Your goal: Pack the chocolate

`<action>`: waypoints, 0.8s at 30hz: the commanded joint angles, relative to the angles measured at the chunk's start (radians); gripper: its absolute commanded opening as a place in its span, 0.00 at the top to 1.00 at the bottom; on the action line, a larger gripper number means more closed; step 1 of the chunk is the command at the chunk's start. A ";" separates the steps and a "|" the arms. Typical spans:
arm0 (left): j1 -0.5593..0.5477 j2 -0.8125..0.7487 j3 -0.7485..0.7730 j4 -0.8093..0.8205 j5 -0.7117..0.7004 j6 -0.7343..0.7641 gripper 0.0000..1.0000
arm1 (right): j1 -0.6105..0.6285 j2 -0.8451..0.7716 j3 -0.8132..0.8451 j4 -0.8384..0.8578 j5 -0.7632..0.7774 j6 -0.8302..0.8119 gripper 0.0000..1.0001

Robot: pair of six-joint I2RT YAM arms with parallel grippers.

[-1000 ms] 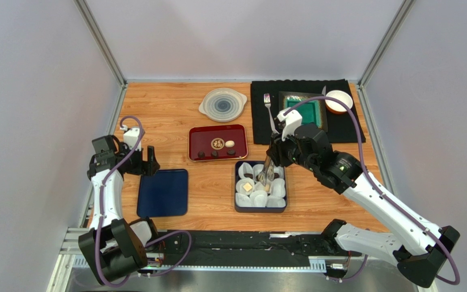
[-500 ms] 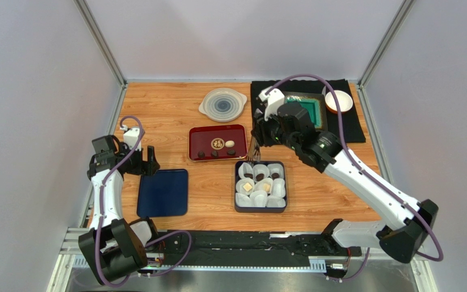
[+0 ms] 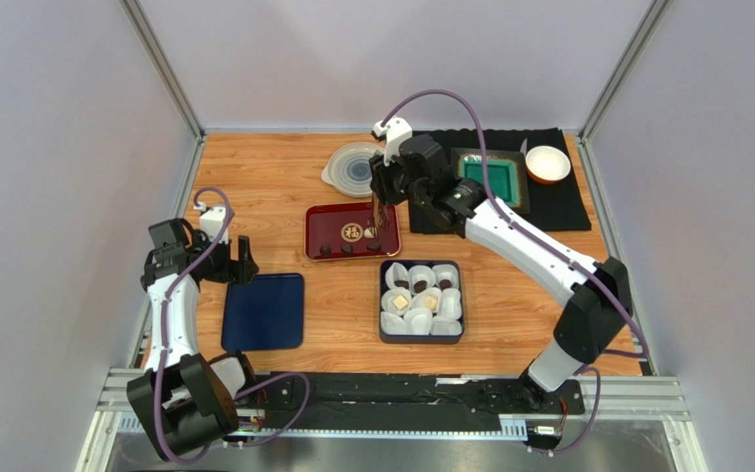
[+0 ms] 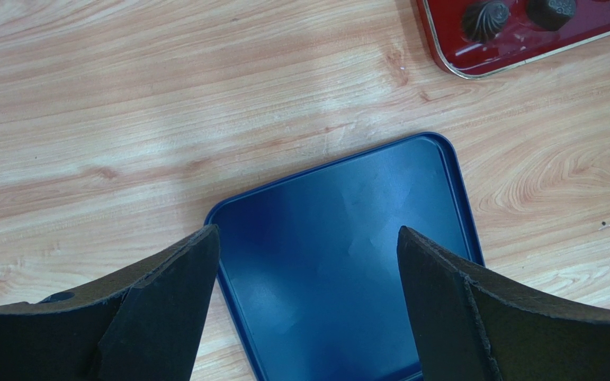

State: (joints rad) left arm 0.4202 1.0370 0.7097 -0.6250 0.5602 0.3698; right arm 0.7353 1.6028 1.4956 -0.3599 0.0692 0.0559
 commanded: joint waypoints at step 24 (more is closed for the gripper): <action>0.012 0.003 0.022 0.001 0.009 0.029 0.10 | -0.040 0.190 0.061 0.205 -0.019 0.050 0.63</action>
State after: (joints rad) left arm 0.4206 1.0401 0.7097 -0.6254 0.5636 0.3702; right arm 0.6983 1.7969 1.5677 -0.2192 0.0658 0.0872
